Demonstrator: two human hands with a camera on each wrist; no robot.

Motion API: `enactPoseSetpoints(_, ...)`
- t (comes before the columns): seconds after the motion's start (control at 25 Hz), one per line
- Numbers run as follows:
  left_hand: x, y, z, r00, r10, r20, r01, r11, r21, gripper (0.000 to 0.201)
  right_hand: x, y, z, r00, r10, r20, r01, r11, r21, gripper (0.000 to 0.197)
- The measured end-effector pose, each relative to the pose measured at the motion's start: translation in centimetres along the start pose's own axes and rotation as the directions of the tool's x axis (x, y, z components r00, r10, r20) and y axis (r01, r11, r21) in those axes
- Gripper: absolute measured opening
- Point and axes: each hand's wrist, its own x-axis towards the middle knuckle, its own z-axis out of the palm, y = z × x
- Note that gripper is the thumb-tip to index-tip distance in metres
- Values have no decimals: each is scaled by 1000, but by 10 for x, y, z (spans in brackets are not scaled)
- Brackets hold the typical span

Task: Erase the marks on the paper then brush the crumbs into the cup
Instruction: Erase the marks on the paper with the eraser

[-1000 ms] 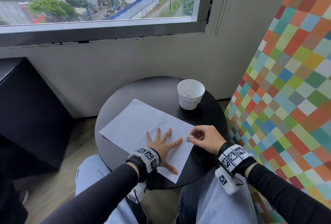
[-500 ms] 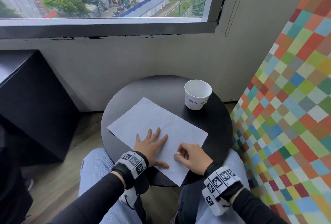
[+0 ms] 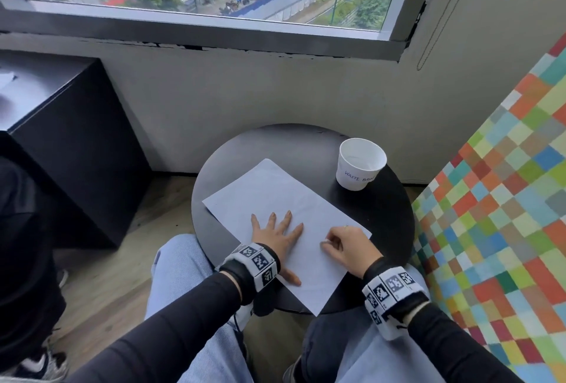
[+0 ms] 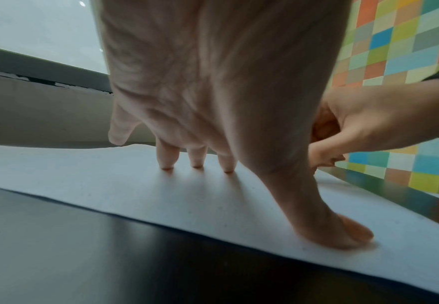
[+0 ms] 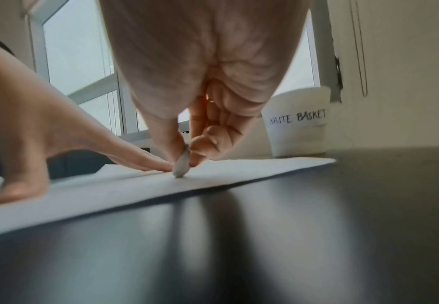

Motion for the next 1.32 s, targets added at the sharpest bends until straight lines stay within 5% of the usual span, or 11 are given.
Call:
enactPoseSetpoints(0.2, 0, -1, 1, 1000, -22, -19, 22, 1000, 0, 135, -9, -17, 10, 958, -169, 231, 181, 983, -35, 18)
enactPoseSetpoints(0.36, 1, -1, 3, 1000, -19, -20, 18, 1000, -22, 136, 11, 0, -6, 996, -42, 76, 53, 988, -145, 20)
enactPoseSetpoints(0.52, 2, -1, 3, 1000, -22, -16, 22, 1000, -6, 136, -5, -19, 6, 952, -163, 258, 186, 980, -64, 19)
enactPoseSetpoints(0.68, 2, 0, 3, 1000, -26, -7, 26, 1000, -1, 135, 14, -8, -6, 992, -27, 119, 48, 983, -179, 20)
enactPoseSetpoints(0.84, 3, 2, 1, 999, -36, 9, 36, 999, 30, 137, 0, -29, 5, 948, -118, 294, 150, 985, -89, 19)
enactPoseSetpoints(1.0, 3, 3, -1, 999, -38, 22, 37, 998, 48, 136, 20, -10, -8, 991, 13, 132, 10, 984, -177, 19)
enactPoseSetpoints(1.2, 3, 4, -4, 998, -48, 32, 45, 996, 78, 137, 6, -27, 1, 941, -108, 321, 155, 980, -123, 18)
enactPoseSetpoints(1.32, 2, 5, -4, 999, -46, 29, 44, 996, 74, 136, 26, -8, -14, 988, 2, 155, 30, 979, -202, 19)
